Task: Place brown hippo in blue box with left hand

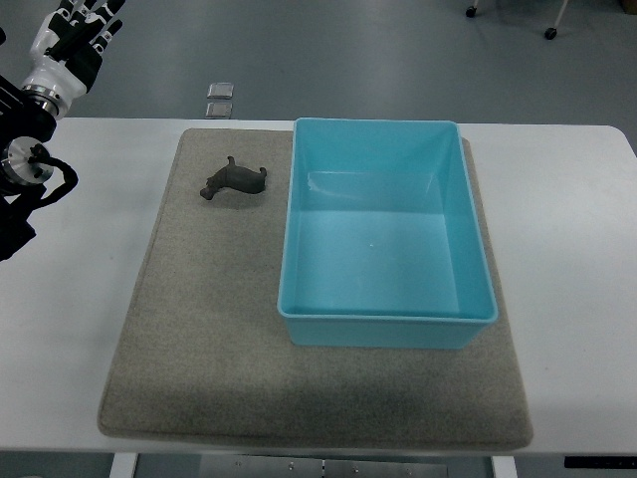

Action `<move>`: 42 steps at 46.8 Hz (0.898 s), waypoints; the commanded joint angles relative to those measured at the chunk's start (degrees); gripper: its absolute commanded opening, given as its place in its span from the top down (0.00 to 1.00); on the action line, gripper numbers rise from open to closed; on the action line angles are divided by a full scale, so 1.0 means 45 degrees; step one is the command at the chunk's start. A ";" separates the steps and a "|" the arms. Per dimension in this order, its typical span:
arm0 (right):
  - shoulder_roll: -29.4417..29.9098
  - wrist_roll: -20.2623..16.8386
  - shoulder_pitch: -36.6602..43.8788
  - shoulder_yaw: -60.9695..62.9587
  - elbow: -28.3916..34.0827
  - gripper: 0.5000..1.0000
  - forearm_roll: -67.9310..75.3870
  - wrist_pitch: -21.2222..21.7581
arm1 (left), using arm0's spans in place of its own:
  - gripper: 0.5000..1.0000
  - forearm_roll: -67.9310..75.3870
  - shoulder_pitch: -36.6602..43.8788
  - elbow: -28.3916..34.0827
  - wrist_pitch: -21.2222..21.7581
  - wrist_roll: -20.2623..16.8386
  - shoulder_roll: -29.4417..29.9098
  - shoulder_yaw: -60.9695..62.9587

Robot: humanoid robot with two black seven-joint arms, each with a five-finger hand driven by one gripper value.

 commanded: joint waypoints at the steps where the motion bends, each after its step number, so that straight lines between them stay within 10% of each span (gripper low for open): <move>1: 0.0000 0.0000 0.0000 -0.0016 0.0000 0.13 0.0000 -0.0001 | 0.01 -0.0002 -0.0009 -0.0023 -0.0001 -0.0002 0.0000 0.0000; 42: 0.0000 0.0000 0.0000 0.0003 0.0000 0.13 0.0000 -0.0001 | 0.01 0.0017 0.0011 0.0035 -0.0079 -0.0002 0.0059 0.0079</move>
